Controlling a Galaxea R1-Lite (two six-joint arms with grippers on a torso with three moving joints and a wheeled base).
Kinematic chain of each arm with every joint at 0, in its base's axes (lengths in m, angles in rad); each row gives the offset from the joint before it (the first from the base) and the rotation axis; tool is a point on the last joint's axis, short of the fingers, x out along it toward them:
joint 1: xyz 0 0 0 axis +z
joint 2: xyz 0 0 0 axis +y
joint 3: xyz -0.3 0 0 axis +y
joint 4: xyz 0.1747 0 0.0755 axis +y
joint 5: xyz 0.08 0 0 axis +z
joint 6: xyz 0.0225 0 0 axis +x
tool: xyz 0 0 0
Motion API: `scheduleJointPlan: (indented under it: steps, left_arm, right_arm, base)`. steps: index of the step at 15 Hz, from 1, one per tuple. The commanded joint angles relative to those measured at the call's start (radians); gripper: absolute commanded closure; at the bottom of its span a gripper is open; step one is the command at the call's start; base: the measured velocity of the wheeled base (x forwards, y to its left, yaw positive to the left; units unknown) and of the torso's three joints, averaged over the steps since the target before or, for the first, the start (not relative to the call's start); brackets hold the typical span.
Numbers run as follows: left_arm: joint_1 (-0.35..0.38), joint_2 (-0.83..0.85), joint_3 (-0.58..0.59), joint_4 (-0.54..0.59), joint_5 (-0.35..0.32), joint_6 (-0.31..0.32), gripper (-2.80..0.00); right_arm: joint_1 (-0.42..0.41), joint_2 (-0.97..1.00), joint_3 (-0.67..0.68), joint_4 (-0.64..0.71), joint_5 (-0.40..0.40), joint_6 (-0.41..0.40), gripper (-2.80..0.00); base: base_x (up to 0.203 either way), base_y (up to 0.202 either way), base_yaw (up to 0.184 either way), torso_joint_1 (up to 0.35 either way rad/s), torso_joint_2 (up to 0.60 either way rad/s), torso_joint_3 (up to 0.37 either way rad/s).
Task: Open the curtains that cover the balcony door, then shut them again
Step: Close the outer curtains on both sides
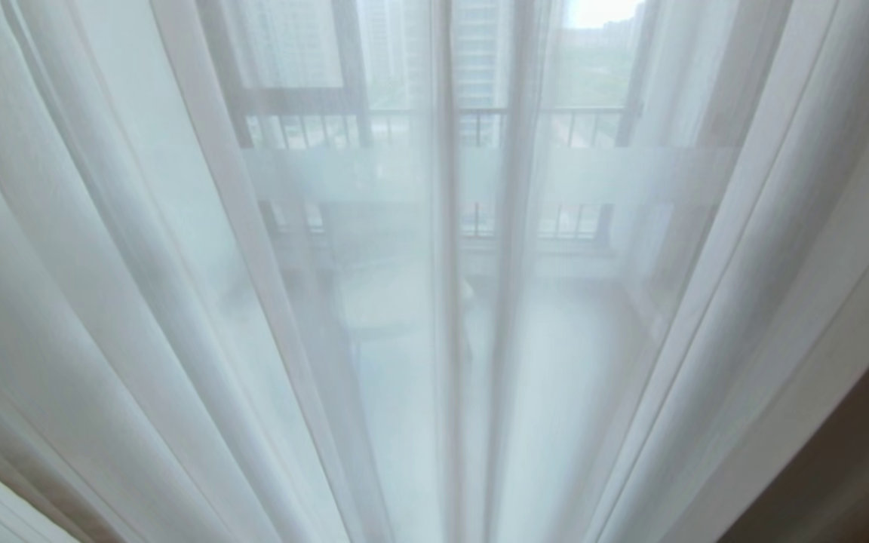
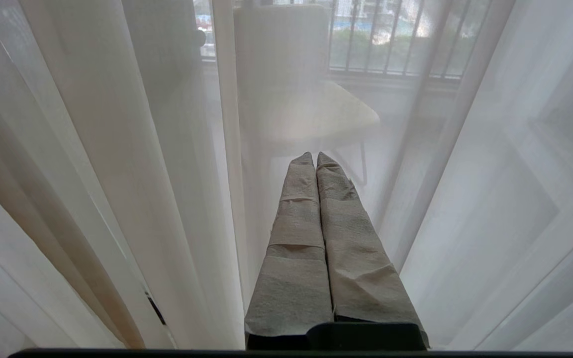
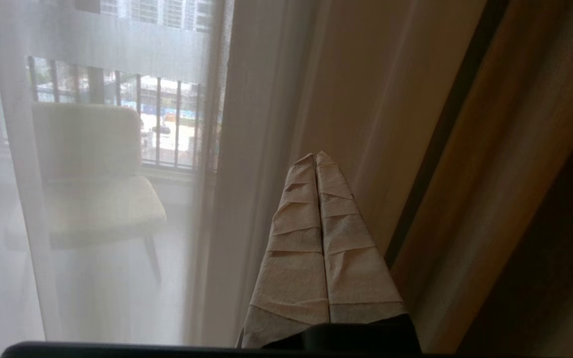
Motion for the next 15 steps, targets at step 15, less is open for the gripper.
scheduleJointPlan:
  steps: [15]
  left_arm:
    - [0.0, -0.001, 0.0, -0.001, 0.0, -0.001, 0.0]
  right_arm:
    - [-0.653, 0.32, -0.089, 0.009, 0.161, 0.035, 0.0]
  base:
    - [0.0, 0.0, 0.0, 0.0, 0.0, 0.0]
